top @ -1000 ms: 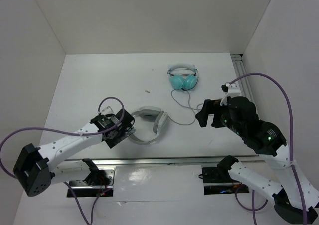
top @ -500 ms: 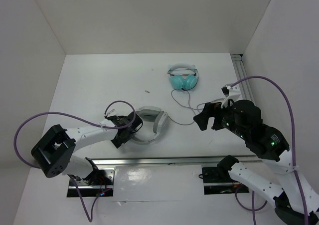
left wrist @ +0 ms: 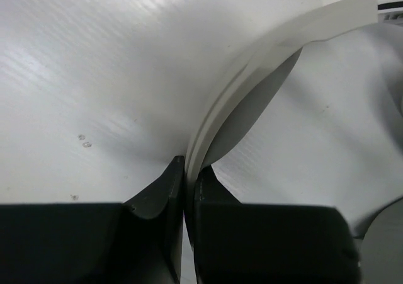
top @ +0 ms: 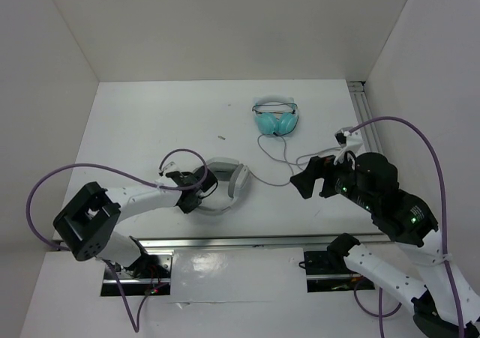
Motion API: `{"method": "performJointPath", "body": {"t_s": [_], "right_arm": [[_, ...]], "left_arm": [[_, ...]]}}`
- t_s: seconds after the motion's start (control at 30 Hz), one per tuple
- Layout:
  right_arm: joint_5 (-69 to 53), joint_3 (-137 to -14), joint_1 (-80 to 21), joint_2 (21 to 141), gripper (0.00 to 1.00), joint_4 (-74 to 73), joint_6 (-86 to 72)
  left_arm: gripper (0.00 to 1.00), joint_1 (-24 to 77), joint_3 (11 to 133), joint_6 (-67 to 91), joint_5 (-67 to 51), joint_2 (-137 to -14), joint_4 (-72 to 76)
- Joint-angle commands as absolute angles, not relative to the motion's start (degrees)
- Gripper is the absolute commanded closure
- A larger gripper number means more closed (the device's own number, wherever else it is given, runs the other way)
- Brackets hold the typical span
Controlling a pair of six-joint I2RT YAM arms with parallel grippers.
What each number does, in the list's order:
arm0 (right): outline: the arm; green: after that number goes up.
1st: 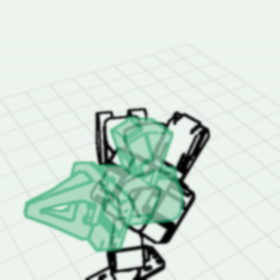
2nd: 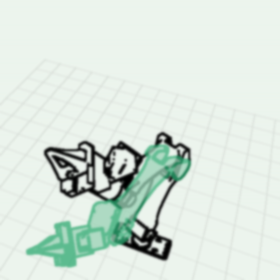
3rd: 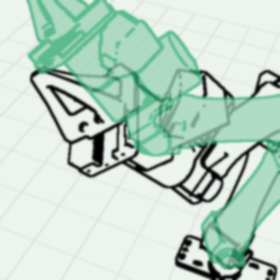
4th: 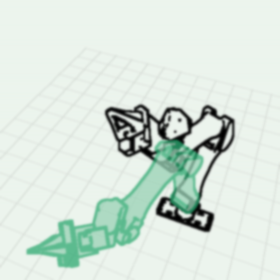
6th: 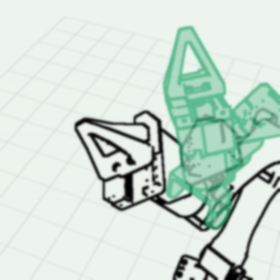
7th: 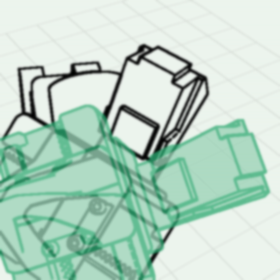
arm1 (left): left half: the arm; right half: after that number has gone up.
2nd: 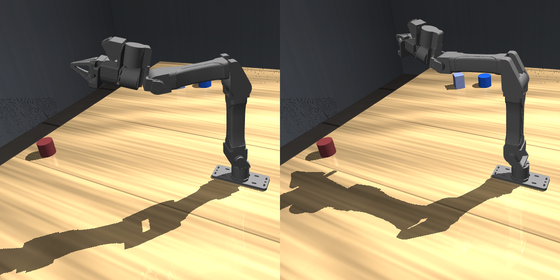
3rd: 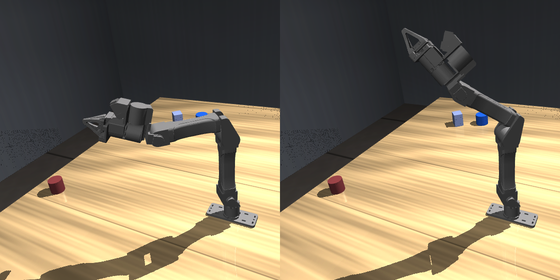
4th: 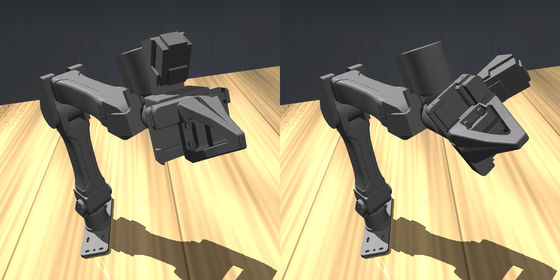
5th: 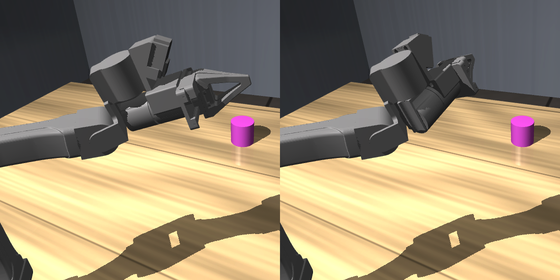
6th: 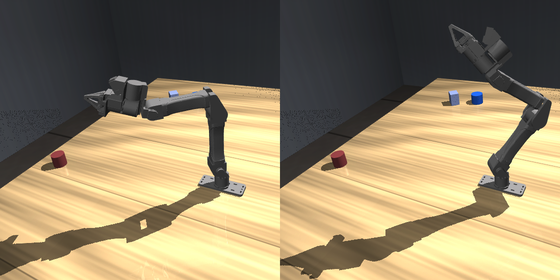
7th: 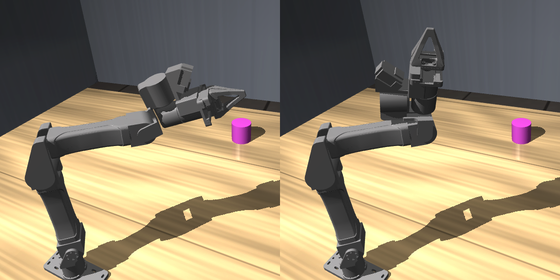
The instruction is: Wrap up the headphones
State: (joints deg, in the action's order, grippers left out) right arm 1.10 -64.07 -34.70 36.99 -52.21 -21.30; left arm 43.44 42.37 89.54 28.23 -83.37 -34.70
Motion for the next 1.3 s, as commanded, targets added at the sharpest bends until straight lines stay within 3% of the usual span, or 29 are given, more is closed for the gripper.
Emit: {"method": "performJointPath", "body": {"t_s": [0.0, 0.1, 0.2, 0.27, 0.53, 0.67, 0.87, 1.17, 1.27], "right_arm": [[-2.9, -62.2, -34.3, 36.1, 0.00, -47.0, -20.4], [-12.0, -56.3, -34.3, 32.4, 0.00, -36.9, -21.1], [-22.6, -49.8, -34.3, 30.1, 0.00, -23.4, -22.5], [-23.2, -47.5, -34.3, 30.1, 0.00, -16.4, -23.3], [-29.7, -45.1, -34.3, 34.5, 0.01, 9.2, -18.4], [-24.1, -47.3, -34.3, 40.8, 0.03, 12.2, -13.8], [-28.0, -46.1, -34.8, 49.2, 0.04, 20.0, -14.5], [-9.4, -46.3, -48.2, 58.3, 0.04, 25.4, -7.5], [-6.1, -46.3, -49.6, 62.2, 0.12, 27.4, -6.9]], "left_arm": [[1.00, 44.5, 43.4, 91.4, 29.7, -82.0, -47.1], [1.00, 45.0, 50.9, 88.1, 36.3, -69.5, -59.5], [1.00, 44.2, 65.8, 72.4, 43.0, -59.6, -66.0], [1.00, 42.8, 72.4, 65.3, 43.1, -56.4, -67.5], [1.00, 36.4, 105.3, 43.4, 40.0, -61.3, -75.7], [1.00, 34.7, 113.8, 40.4, 37.3, -63.8, -77.7], [1.00, 33.6, 120.4, 37.9, 31.4, -65.0, -77.7], [1.00, 33.0, 124.2, 37.3, 25.3, -66.2, -77.7], [1.00, 33.0, 124.7, 37.8, 26.0, -65.7, -77.7]]}}
